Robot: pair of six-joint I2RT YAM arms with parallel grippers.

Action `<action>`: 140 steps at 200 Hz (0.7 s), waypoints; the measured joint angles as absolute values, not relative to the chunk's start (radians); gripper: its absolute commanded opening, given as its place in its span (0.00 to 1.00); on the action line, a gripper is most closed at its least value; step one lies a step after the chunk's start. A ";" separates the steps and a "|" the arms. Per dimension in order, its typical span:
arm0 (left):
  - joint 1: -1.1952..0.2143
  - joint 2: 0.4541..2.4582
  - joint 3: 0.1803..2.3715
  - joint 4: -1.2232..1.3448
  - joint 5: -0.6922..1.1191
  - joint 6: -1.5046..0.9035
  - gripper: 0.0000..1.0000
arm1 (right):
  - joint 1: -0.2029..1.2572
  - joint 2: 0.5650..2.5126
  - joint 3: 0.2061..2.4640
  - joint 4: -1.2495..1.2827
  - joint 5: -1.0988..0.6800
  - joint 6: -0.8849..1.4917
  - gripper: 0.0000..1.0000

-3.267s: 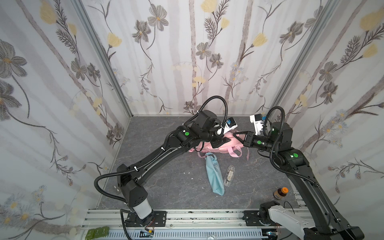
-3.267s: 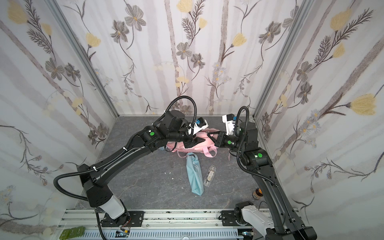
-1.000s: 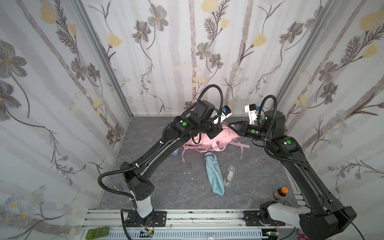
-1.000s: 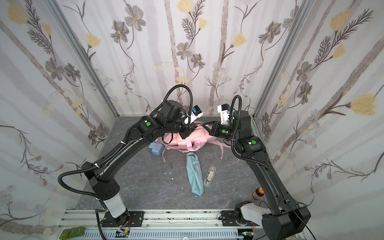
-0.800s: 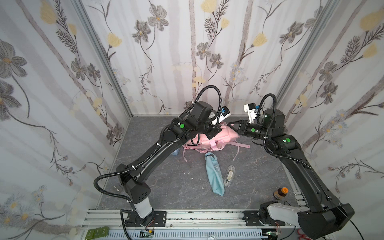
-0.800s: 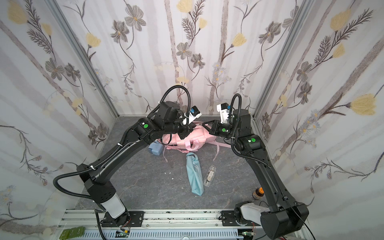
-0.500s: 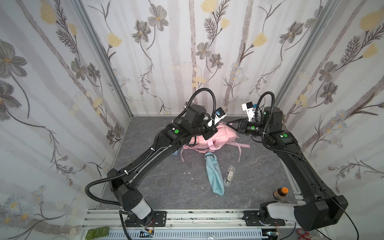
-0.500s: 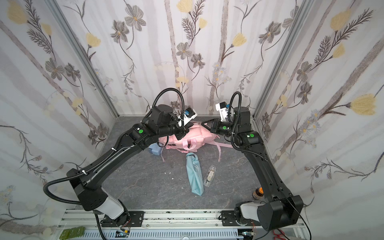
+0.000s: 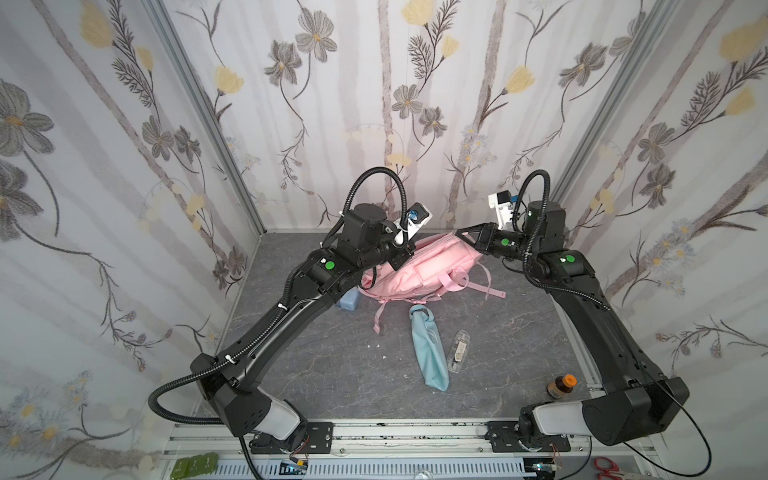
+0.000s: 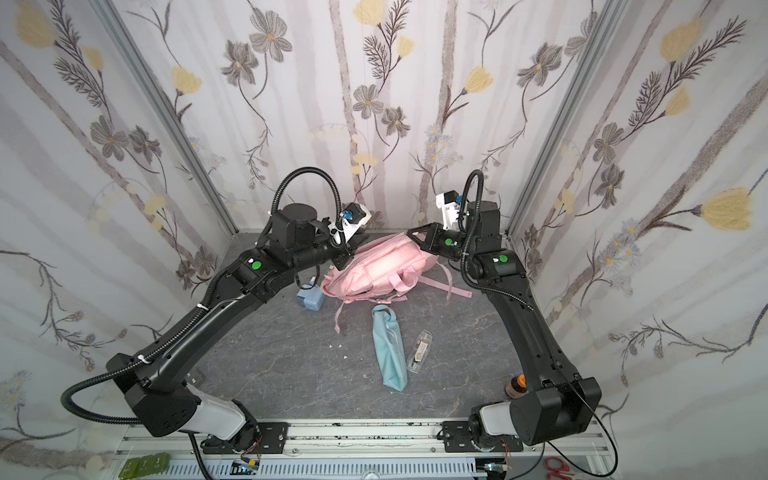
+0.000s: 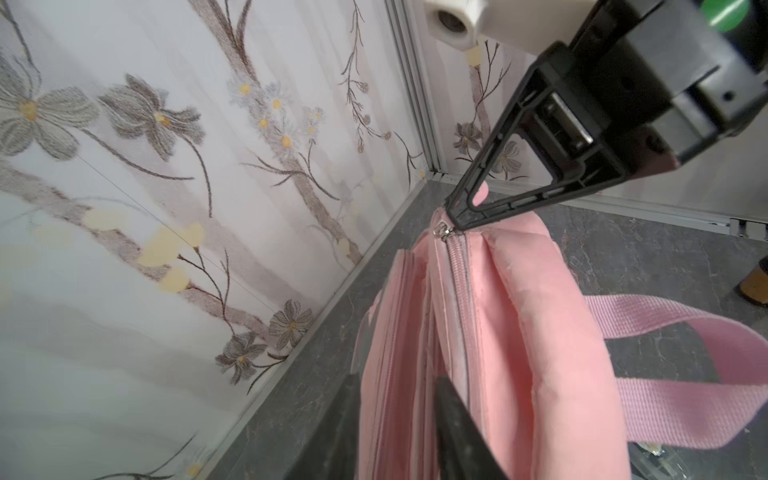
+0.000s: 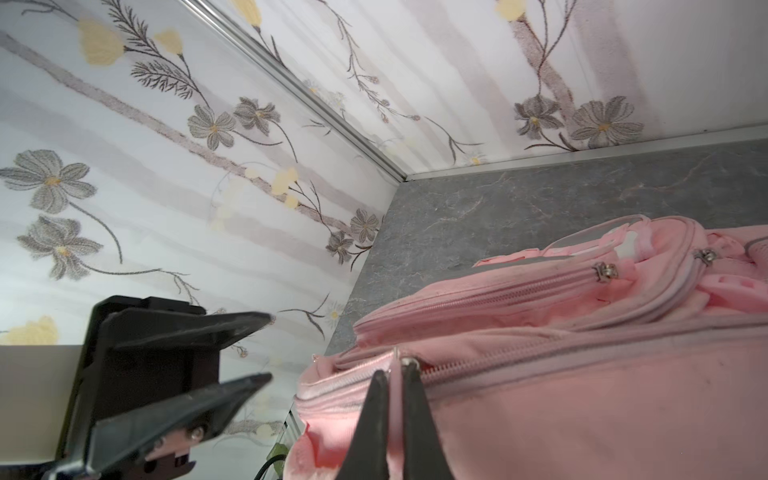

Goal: Pack books, pencil case, and school supplies into a backpack
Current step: Zip the student bag at the center of the table.

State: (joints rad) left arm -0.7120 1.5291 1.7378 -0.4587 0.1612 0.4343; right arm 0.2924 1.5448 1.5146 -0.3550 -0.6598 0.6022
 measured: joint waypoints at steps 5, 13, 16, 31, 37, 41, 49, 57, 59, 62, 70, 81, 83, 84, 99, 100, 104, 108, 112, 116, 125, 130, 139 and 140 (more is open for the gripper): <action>-0.711 1.538 1.750 -0.472 0.164 0.418 0.58 | 0.308 1.546 1.519 -0.349 -0.654 0.603 0.00; -0.708 1.547 1.766 -0.489 0.177 0.398 0.59 | 0.328 1.546 1.522 -0.344 -0.650 0.607 0.00; -0.708 1.550 1.771 -0.493 0.180 0.394 0.59 | 0.334 1.547 1.522 -0.343 -0.648 0.610 0.00; -0.710 1.561 1.786 -0.510 0.206 0.369 0.57 | 0.362 1.552 1.525 -0.342 -0.640 0.610 0.00; -0.710 1.564 1.789 -0.516 0.214 0.355 0.54 | 0.368 1.556 1.527 -0.345 -0.636 0.610 0.00; -0.710 1.566 1.790 -0.521 0.218 0.350 0.51 | 0.372 1.559 1.529 -0.347 -0.636 0.610 0.00; -0.710 1.570 1.790 -0.532 0.228 0.332 0.46 | 0.377 1.563 1.534 -0.348 -0.636 0.609 0.00; -0.710 1.574 1.790 -0.542 0.231 0.331 0.42 | 0.385 1.563 1.540 -0.352 -0.634 0.608 0.00; -0.710 1.575 1.790 -0.543 0.231 0.329 0.42 | 0.387 1.563 1.542 -0.355 -0.631 0.607 0.00; -0.710 1.575 1.790 -0.546 0.231 0.326 0.40 | 0.390 1.563 1.544 -0.358 -0.629 0.603 0.00; -0.710 1.576 1.789 -0.553 0.231 0.314 0.38 | 0.397 1.562 1.548 -0.361 -0.623 0.592 0.00; -0.710 1.575 1.786 -0.556 0.230 0.313 0.35 | 0.403 1.557 1.548 -0.366 -0.616 0.585 0.00; -0.710 1.575 1.784 -0.556 0.230 0.313 0.34 | 0.404 1.556 1.548 -0.367 -0.615 0.582 0.00; -0.710 1.575 1.782 -0.556 0.230 0.314 0.33 | 0.405 1.555 1.548 -0.369 -0.613 0.582 0.00; -0.713 1.571 1.764 -0.556 0.232 0.316 0.25 | 0.405 1.541 1.548 -0.398 -0.601 0.566 0.00; -0.713 1.571 1.763 -0.556 0.232 0.316 0.25 | 0.405 1.541 1.548 -0.400 -0.601 0.566 0.00; -0.713 1.570 1.760 -0.556 0.233 0.320 0.24 | 0.405 1.538 1.548 -0.407 -0.597 0.564 0.00; -0.713 1.570 1.759 -0.556 0.233 0.323 0.23 | 0.406 1.538 1.548 -0.410 -0.595 0.560 0.00; -0.713 1.570 1.758 -0.557 0.232 0.328 0.22 | 0.406 1.538 1.549 -0.413 -0.595 0.554 0.00; -0.712 1.571 1.758 -0.558 0.232 0.334 0.22 | 0.406 1.538 1.550 -0.416 -0.595 0.550 0.00; -0.712 1.576 1.761 -0.560 0.232 0.344 0.23 | 0.405 1.538 1.553 -0.427 -0.595 0.543 0.00; -0.712 1.580 1.765 -0.564 0.232 0.348 0.23 | 0.405 1.538 1.557 -0.438 -0.594 0.539 0.00; -0.712 1.590 1.776 -0.573 0.232 0.360 0.22 | 0.406 1.538 1.564 -0.454 -0.592 0.532 0.00; -0.712 1.591 1.777 -0.574 0.232 0.361 0.22 | 0.406 1.538 1.565 -0.454 -0.592 0.532 0.00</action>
State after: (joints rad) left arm -0.7124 1.5909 1.7767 -0.5739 0.2317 0.3611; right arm 0.4057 1.5375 1.5646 -0.4541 -0.5922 0.5316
